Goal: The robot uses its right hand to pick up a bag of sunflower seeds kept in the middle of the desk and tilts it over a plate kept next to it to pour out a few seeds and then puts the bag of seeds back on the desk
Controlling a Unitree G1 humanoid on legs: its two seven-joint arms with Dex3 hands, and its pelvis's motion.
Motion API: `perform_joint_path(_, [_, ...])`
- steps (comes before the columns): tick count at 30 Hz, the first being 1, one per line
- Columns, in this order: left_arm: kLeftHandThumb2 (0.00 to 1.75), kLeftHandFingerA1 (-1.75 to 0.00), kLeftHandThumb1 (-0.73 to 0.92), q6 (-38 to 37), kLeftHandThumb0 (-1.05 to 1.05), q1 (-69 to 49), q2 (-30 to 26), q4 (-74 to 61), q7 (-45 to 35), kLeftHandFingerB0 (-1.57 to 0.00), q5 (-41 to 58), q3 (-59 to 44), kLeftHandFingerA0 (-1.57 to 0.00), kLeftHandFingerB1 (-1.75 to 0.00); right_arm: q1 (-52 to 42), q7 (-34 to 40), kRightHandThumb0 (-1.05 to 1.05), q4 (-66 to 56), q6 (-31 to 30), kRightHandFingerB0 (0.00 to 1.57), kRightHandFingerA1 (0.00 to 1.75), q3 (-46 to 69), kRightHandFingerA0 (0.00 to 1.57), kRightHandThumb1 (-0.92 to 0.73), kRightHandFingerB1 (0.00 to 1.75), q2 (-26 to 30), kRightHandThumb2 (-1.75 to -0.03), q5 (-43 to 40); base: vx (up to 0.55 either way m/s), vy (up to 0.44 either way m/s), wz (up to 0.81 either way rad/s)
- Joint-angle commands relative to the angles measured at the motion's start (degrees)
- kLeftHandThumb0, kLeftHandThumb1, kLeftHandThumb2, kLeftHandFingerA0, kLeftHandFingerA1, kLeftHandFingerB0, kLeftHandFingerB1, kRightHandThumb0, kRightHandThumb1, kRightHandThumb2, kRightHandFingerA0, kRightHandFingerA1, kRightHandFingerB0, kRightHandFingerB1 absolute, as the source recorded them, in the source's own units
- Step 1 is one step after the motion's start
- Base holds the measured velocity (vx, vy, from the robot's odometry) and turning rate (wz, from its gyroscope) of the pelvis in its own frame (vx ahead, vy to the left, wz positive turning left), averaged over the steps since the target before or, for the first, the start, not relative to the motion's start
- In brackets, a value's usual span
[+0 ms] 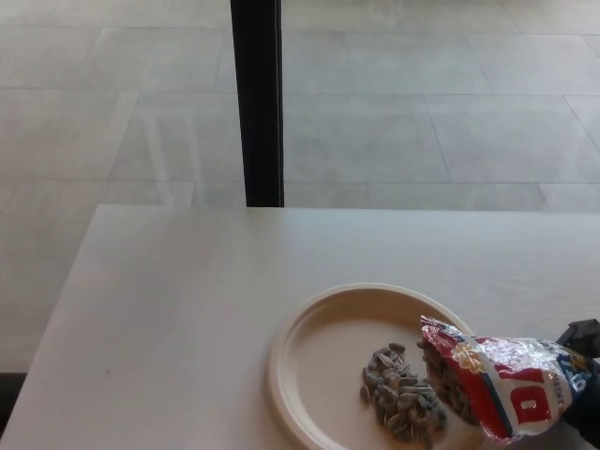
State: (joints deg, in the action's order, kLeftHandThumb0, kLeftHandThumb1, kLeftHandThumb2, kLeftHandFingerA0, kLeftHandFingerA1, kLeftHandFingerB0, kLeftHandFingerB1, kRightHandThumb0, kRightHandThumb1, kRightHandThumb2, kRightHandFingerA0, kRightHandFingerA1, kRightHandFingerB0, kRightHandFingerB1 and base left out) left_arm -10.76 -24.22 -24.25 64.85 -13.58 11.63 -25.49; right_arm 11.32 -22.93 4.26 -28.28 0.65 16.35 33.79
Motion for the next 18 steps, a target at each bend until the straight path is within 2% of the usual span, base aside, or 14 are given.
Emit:
perform_joint_path(1, [0.99,-0.72,0.41,-0.4,-0.45,0.1,-0.6,0.2,-0.2,-0.35,0.6,-0.3,-0.40,-0.66,-2.6,2.8,-0.27,1.2,-0.7,0.91,1.75,0.8,0.99,-0.42,1.51,-1.7,-1.26,-4.6,0.00,0.000,0.00])
perform_joint_path(2, [0.93,-0.74,0.47,-0.2,-0.50,-0.1,-0.6,-0.1,-0.4,-0.33,0.8,-0.5,-0.41,-0.65,-3.0,3.4,-0.27,1.4,-0.2,0.91,1.75,1.1,0.97,-0.43,1.50,-2.3,-1.26,-5.6,0.00,0.000,0.00])
perform_joint_path(5, [0.94,-0.73,0.47,-0.6,-0.51,-0.3,-0.6,-0.2,-0.3,-0.36,0.4,-0.2,-0.41,-0.66,-3.5,5.4,-0.28,1.9,-1.2,0.90,1.74,1.8,0.96,-0.42,1.46,-4.0,-1.25,-6.7,0.00,0.000,0.00])
perform_joint_path(7, [0.93,-0.74,0.47,-0.6,-0.51,0.0,-0.8,0.2,-0.1,-0.38,0.1,0.0,-0.42,-0.67,-3.4,8.1,-0.25,3.0,-2.0,0.91,1.72,2.4,0.96,-0.42,1.49,-6.0,-1.20,-7.0,0.00,0.000,0.00])
perform_joint_path(9, [0.92,-0.74,0.47,-0.5,-0.50,0.0,-0.5,0.3,0.1,-0.37,0.3,-0.1,-0.42,-0.67,-4.0,9.0,-0.27,3.4,-1.7,0.93,1.75,2.9,1.02,-0.44,1.54,-6.8,-1.21,-7.8,0.00,0.000,0.00])
perform_joint_path(10, [0.92,-0.73,0.48,-0.7,-0.50,0.2,-0.5,0.7,-0.1,-0.37,0.3,-0.1,-0.41,-0.66,-4.4,10.9,-0.28,3.1,-2.5,0.92,1.75,2.9,1.01,-0.46,1.54,-8.1,-1.16,-7.2,0.00,0.000,0.00])
perform_joint_path(12, [0.92,-0.73,0.48,-0.7,-0.50,0.2,-0.5,0.9,-0.1,-0.37,0.3,-0.1,-0.41,-0.66,-4.5,11.5,-0.28,3.2,-2.6,0.92,1.75,2.8,1.01,-0.46,1.54,-8.2,-1.16,-7.3,0.00,0.000,0.00])
perform_joint_path(13, [0.92,-0.74,0.47,-0.7,-0.50,0.4,-0.4,1.1,0.1,-0.35,0.6,-0.5,-0.42,-0.66,-4.6,14.9,-0.34,3.0,-4.5,1.07,1.37,4.8,1.24,-0.43,1.26,-11.5,-1.10,-8.1,0.00,0.000,0.00])
perform_joint_path(15, [0.94,-0.74,0.45,-0.8,-0.51,0.0,-0.4,0.5,-0.4,-0.36,0.7,-0.4,-0.41,-0.67,-4.9,18.0,-0.35,3.0,-5.3,1.06,1.36,5.0,1.25,-0.44,1.23,-13.4,-1.08,-6.9,0.00,0.000,0.00])
perform_joint_path(16, [0.94,-0.75,0.44,-0.6,-0.51,0.1,-0.4,0.6,-0.3,-0.36,0.8,-0.6,-0.42,-0.67,-5.2,18.7,-0.28,3.0,-4.5,0.89,1.70,5.4,1.00,-0.47,1.46,-13.9,-1.05,-7.3,0.00,0.000,0.00])
perform_joint_path(17, [0.99,-0.69,0.43,-0.9,-0.46,0.8,-0.6,2.1,0.0,-0.32,0.5,-0.5,-0.37,-0.64,-6.4,23.2,-0.31,4.0,-1.6,0.95,1.64,6.4,1.01,-0.48,1.28,-16.0,-1.01,-7.5,0.00,0.000,0.00])
perform_joint_path(18, [0.98,-0.70,0.43,-1.3,-0.46,0.8,-0.8,2.4,0.1,-0.34,0.0,-0.1,-0.39,-0.65,-6.5,26.8,-0.33,4.8,-1.1,0.88,1.58,7.3,0.94,-0.52,1.06,-17.7,-0.95,-7.3,0.00,0.000,0.00])
